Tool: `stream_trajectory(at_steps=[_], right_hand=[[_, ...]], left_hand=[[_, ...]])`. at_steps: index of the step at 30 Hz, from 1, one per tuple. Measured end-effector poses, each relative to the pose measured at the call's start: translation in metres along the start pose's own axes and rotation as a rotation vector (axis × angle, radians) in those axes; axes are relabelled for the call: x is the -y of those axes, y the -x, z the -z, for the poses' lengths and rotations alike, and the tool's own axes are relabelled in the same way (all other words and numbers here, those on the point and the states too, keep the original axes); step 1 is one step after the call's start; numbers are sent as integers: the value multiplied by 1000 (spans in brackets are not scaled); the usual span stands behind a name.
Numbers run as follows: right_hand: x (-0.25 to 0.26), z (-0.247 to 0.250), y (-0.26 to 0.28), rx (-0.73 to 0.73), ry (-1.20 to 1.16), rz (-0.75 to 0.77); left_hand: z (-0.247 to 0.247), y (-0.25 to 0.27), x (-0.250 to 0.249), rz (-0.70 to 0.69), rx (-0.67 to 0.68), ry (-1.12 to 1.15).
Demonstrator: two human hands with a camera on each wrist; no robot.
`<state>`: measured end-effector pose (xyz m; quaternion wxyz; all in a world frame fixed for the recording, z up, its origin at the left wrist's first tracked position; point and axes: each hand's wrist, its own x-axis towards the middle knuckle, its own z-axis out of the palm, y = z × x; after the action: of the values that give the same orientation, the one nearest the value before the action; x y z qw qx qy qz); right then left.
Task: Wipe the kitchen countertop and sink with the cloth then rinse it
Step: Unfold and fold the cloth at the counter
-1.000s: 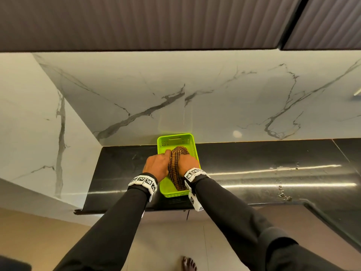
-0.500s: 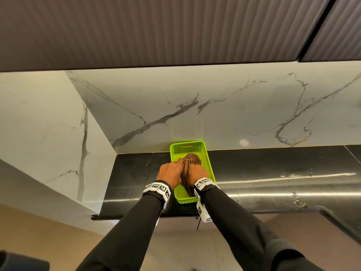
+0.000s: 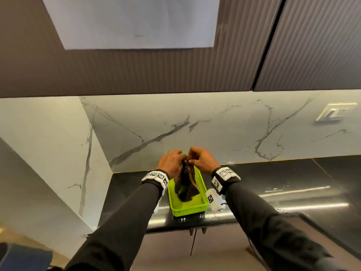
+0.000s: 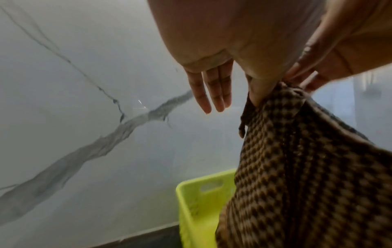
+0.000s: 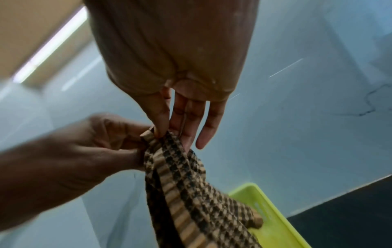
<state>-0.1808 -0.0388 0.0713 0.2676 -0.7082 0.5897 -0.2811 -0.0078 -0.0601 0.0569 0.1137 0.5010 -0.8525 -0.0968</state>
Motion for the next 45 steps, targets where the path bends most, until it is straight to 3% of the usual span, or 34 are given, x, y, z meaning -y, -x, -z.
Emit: stream_trajectory(at_steps=[5,10,14,20,23,27,30,33,42,45], right_hand=[[19,59,12,-162,-137,86],[51,102,41,-333,-333,100],[70,115,69,-359,-515,110],[70,111,116,-414,-522,203],[50,123,130,-435,-522,113],[3,138,137,-530,-137,-44],[-36,134,148,-442,49,-222],[-83,122,163,-337,54,-370],[-167,167,172,-190,-139,-284],[-188,185,176,-170,-314,-267]], left_hand=[[54,-7,-33,-67,-312,135],[89,0,-78,-85,-491,355],[111,9,-115,-160,-567,509],[126,14,-149,-295,-540,429],[125,17,-162,-306,-544,424],[125,14,-182,-315,-507,369],[120,9,-191,-321,-470,302],[111,6,-197,-278,-471,287],[103,-20,-215,11,-646,428],[103,-28,-218,54,-668,487]])
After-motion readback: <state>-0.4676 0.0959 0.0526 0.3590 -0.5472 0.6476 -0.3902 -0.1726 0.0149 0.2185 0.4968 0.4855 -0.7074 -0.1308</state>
